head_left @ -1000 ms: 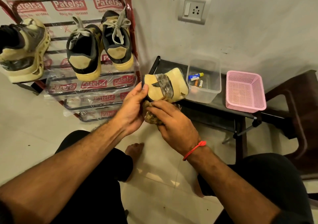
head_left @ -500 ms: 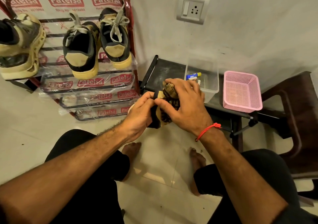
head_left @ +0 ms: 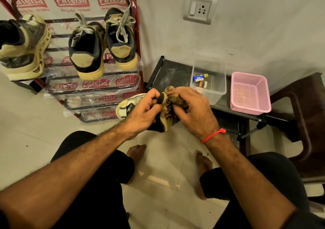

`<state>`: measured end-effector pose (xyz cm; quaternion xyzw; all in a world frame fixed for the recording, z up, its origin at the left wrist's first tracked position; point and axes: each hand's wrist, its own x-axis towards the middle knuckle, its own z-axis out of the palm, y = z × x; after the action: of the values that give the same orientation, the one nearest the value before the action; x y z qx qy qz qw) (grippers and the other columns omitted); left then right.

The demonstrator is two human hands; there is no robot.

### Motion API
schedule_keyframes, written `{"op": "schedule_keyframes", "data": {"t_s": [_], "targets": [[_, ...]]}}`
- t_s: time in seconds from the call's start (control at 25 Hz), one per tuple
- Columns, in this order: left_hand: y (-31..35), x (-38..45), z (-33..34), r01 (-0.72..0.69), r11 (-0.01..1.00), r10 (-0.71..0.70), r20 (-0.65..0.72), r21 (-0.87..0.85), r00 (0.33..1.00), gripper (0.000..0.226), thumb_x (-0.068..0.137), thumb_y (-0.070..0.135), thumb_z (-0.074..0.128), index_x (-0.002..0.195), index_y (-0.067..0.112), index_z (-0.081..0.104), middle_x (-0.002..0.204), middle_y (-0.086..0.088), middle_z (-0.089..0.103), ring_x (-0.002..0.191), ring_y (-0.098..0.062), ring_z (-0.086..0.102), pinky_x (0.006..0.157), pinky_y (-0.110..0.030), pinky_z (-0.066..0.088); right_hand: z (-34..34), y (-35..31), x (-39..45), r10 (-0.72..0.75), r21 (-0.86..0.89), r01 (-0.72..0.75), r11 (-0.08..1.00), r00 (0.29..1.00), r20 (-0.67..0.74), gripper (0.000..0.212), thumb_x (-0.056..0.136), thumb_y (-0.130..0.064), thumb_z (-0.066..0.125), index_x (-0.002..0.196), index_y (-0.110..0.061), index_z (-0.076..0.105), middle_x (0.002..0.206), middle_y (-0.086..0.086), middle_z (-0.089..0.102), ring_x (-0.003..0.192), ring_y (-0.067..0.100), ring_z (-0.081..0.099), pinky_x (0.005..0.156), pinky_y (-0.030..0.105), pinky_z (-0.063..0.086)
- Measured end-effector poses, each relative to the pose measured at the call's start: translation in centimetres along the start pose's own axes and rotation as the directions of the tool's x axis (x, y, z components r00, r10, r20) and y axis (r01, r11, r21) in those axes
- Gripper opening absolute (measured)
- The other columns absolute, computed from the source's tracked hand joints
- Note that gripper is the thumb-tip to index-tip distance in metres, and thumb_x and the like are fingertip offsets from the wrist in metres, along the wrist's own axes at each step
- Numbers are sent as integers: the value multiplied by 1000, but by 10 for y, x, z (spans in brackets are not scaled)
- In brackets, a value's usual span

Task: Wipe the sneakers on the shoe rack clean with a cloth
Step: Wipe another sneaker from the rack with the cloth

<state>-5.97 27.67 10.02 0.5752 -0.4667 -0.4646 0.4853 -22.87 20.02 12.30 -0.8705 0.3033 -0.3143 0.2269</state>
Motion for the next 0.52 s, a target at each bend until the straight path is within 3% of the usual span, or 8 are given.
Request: {"op": "schedule_keyframes", "data": {"t_s": [0.12, 0.16, 0.28, 0.36, 0.44, 0.52], "targets": [[-3, -2, -5, 5, 1000, -5, 25, -3, 1000, 18, 105, 9, 41, 119, 9, 52, 110, -27, 59, 92, -29, 60, 77, -53, 56, 9, -20, -16, -100, 16, 99, 995, 993, 64, 33, 85, -11, 69, 118, -11, 67, 120, 4, 64, 113, 19, 58, 104, 32, 45], [-1, -2, -5, 2, 1000, -1, 38, -17, 999, 21, 106, 8, 41, 123, 10, 53, 115, -26, 59, 98, -27, 62, 79, -47, 58, 8, -19, -12, -111, 18, 110, 994, 992, 58, 33, 86, -12, 69, 119, -11, 67, 120, 5, 63, 112, 19, 58, 103, 32, 45], [4, -1, 1, -10, 999, 6, 128, 32, 992, 15, 100, 6, 45, 113, 6, 51, 94, -20, 57, 84, -25, 56, 69, -38, 52, 1, -1, 10, 18, 14, -17, 1000, 997, -71, 27, 88, -10, 66, 116, -9, 69, 113, 7, 65, 106, 19, 60, 97, 36, 50], [4, -4, 6, -40, 994, 23, 166, 102, 986, 7, 99, -2, 44, 101, 4, 47, 83, -8, 54, 75, -16, 50, 64, -29, 45, -2, 6, 11, 125, 17, -124, 992, 990, -60, 25, 90, -12, 66, 115, -10, 70, 110, 5, 66, 104, 16, 59, 95, 36, 51], [2, -5, 4, -39, 997, 32, 96, 70, 995, 20, 100, -6, 39, 96, 11, 48, 80, 0, 54, 71, -11, 49, 59, -22, 45, 3, -2, -2, 76, 23, -76, 997, 997, -5, 24, 89, -12, 66, 112, -10, 69, 110, 4, 64, 103, 15, 58, 96, 32, 49], [1, -3, -3, -15, 1000, 15, 4, 21, 1000, 26, 103, -4, 35, 95, 17, 48, 80, -4, 51, 69, -17, 46, 55, -32, 47, 9, -15, -17, -21, 3, 21, 1000, 998, 51, 24, 87, -14, 68, 111, -11, 68, 113, 5, 62, 105, 18, 57, 98, 30, 46]]}}
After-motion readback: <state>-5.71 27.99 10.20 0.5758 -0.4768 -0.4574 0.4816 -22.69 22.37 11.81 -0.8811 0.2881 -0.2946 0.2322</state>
